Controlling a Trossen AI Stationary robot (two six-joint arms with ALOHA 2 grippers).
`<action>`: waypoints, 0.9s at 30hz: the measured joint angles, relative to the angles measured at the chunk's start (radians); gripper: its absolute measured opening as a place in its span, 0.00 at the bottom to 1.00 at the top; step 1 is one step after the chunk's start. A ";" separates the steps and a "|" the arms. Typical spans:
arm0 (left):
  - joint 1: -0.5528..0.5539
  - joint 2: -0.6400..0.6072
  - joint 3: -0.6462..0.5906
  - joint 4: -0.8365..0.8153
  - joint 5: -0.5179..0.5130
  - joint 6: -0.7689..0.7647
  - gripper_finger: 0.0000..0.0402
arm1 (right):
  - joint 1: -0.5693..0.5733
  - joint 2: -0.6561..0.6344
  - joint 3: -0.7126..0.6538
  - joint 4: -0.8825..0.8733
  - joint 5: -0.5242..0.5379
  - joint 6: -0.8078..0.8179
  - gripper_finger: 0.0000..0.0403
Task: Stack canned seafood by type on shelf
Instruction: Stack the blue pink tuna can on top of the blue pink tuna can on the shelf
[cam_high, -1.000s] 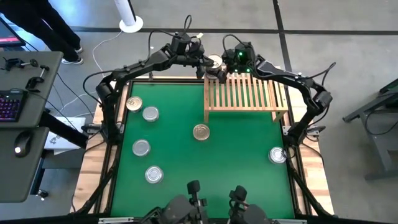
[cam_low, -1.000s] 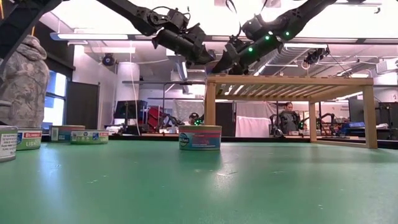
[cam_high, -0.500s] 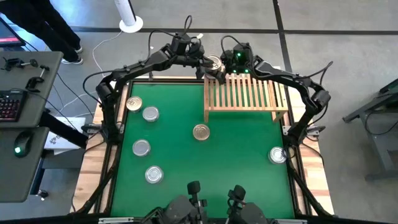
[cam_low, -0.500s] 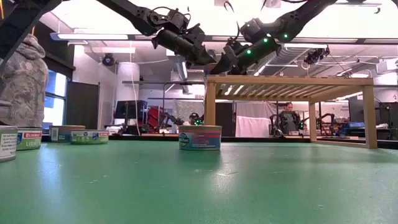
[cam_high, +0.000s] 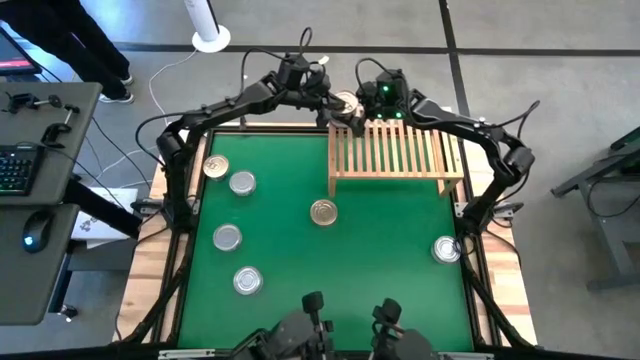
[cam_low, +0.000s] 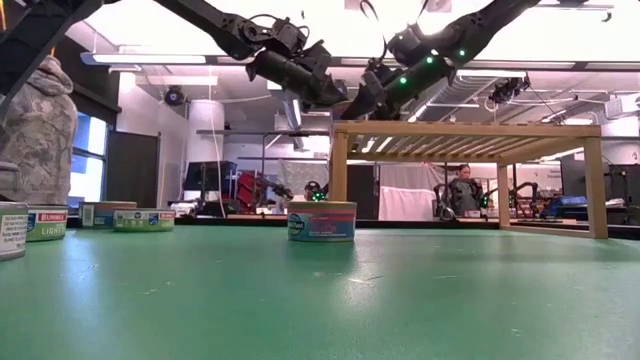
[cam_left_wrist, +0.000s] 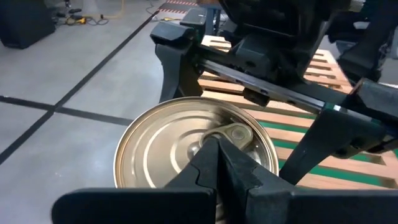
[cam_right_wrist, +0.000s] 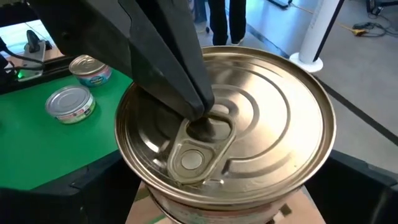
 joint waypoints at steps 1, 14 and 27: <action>0.000 0.001 0.000 0.000 -0.001 0.000 0.00 | -0.001 -0.006 -0.001 -0.008 -0.002 0.000 0.98; -0.001 0.008 -0.002 -0.011 -0.004 0.000 0.00 | -0.005 -0.016 0.001 -0.046 -0.005 -0.034 0.98; 0.002 0.007 -0.004 -0.047 -0.075 0.018 0.00 | -0.012 -0.035 0.007 -0.082 -0.004 -0.075 0.98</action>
